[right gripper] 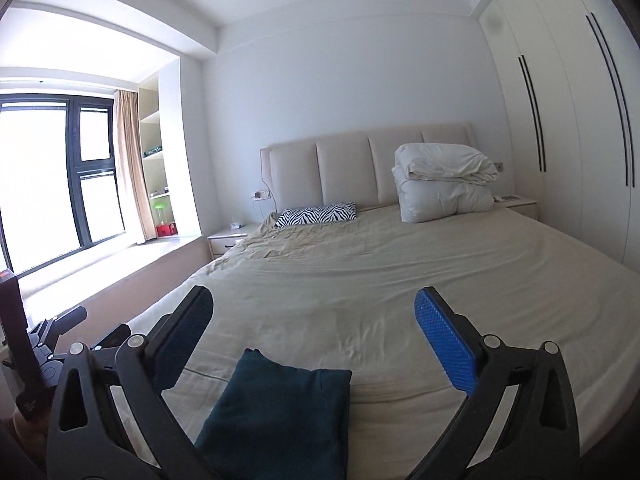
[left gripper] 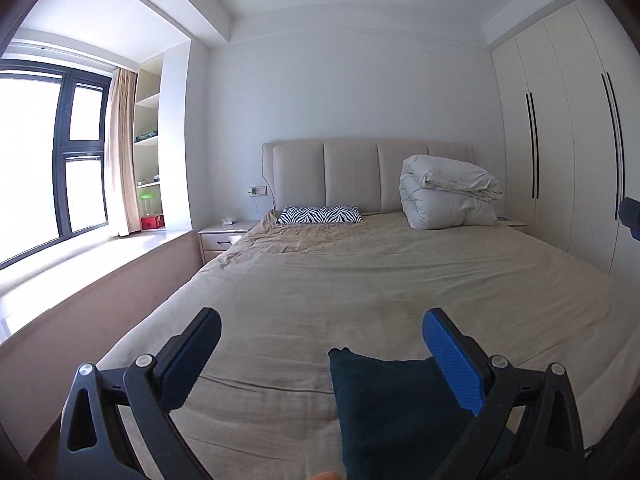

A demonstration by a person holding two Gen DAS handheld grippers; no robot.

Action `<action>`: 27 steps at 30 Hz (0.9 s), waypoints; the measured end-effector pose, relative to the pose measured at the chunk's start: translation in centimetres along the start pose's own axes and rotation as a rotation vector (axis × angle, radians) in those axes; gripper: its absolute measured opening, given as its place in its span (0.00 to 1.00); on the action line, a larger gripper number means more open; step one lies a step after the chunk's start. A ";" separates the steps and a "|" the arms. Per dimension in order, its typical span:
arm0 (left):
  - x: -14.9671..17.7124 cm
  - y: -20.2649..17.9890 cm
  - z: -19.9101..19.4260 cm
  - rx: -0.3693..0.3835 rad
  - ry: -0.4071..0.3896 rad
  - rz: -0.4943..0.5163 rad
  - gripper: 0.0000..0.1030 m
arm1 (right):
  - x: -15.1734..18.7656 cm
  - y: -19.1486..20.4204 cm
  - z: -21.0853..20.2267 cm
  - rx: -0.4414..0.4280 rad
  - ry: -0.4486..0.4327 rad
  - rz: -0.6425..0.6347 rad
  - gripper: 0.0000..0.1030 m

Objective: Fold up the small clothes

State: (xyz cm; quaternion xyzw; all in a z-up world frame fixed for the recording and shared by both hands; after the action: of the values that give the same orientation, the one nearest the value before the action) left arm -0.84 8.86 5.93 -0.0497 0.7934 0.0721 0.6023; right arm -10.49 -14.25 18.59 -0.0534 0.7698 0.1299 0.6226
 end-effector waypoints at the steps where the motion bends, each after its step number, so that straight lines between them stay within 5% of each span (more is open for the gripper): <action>1: 0.7 -0.2 0.3 0.004 0.037 0.002 1.00 | 0.2 0.0 0.2 0.004 0.016 0.007 1.00; 13: 9.6 -1.8 4.6 0.022 0.382 0.013 1.00 | 11.6 0.0 4.8 0.077 0.340 0.051 1.00; 22: 13.0 -2.6 5.9 0.054 0.509 0.017 1.00 | 18.3 -2.3 7.7 0.153 0.567 0.157 1.00; 27: 13.7 -2.5 6.3 0.078 0.538 0.000 1.00 | 19.6 -3.1 8.2 0.183 0.602 0.164 1.00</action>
State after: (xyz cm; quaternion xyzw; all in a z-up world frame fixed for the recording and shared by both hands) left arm 1.84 7.56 -9.01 -0.0438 0.9271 0.0259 0.3715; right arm -6.26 -13.51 -2.51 0.0288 0.9296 0.0884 0.3566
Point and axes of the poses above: each gripper's, at about its wrist camera, not at the fingertips, and z roughly the way its jaws point, y to its left, x to its underside, the point moved 7 cm from there along z, roughly the way its jaws point, and after that the axes turned 4 degrees about -x, right-handed, at the moved point
